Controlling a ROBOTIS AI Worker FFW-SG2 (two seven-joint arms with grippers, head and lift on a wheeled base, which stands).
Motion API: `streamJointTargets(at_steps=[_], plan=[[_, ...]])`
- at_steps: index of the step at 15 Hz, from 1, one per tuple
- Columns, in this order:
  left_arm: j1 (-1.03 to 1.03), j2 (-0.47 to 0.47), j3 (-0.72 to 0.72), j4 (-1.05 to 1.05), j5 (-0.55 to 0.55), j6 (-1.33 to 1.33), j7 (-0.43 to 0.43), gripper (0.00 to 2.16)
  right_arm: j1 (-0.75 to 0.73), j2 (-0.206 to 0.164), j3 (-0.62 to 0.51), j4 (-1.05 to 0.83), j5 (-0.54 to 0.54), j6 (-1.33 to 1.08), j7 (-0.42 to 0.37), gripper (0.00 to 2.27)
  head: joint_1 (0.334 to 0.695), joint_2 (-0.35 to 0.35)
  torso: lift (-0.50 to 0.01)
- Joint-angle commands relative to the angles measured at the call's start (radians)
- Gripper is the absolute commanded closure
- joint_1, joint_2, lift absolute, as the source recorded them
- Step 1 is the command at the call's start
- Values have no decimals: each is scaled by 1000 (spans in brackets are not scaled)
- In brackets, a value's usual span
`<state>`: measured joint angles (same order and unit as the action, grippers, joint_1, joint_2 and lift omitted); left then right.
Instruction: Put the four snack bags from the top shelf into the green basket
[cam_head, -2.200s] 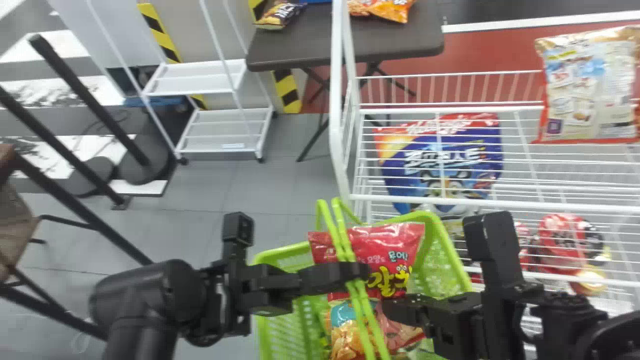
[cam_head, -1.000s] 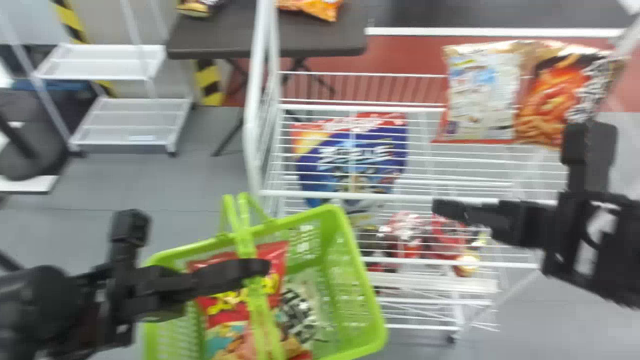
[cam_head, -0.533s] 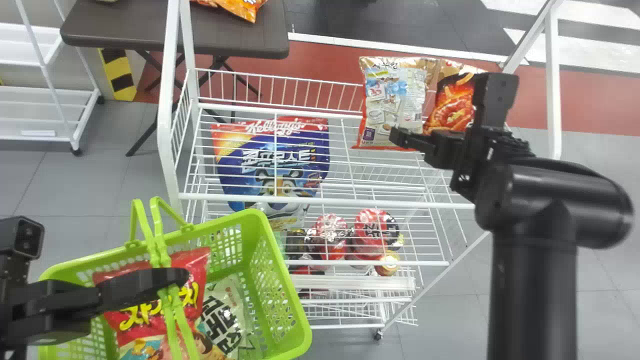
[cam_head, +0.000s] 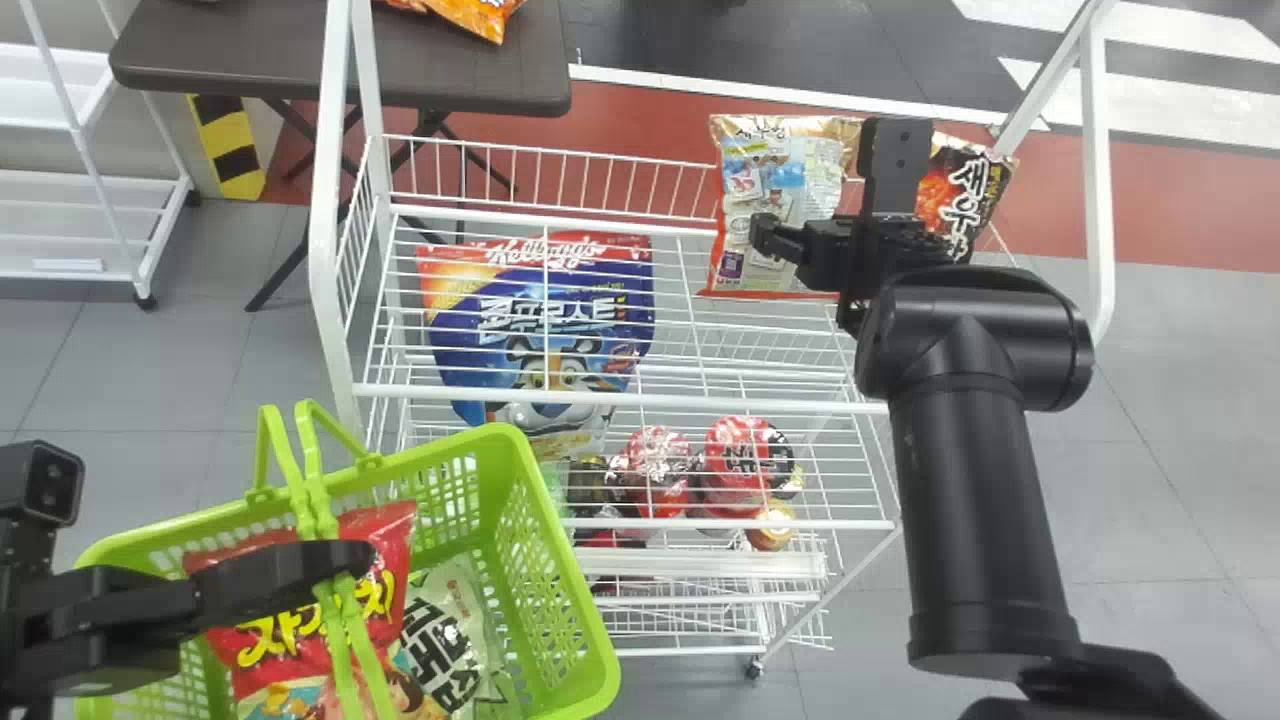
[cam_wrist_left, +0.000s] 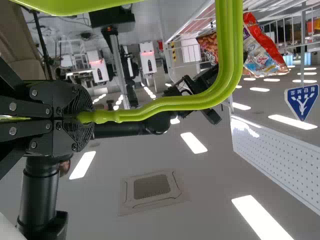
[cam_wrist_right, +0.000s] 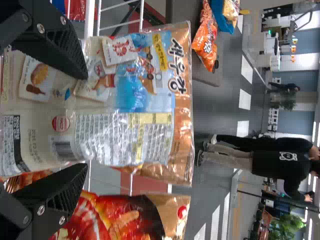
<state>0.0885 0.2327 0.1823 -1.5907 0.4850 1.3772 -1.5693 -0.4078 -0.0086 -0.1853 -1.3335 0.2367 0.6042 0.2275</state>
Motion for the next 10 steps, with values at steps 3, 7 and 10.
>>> streamJointTargets(at_steps=[3,7,10], plan=[[1,2,3,11,1,-10,-11,2145,21,6,0,-23,-8,6,-11,2256,695,-196,0],[1,4,3,17,1,-19,-11,2145,60,6,0,-104,-45,9,-7,2260,695,-194,0],[1,7,6,20,3,-28,-11,2148,144,6,0,-320,-129,125,7,2260,695,-192,0]])
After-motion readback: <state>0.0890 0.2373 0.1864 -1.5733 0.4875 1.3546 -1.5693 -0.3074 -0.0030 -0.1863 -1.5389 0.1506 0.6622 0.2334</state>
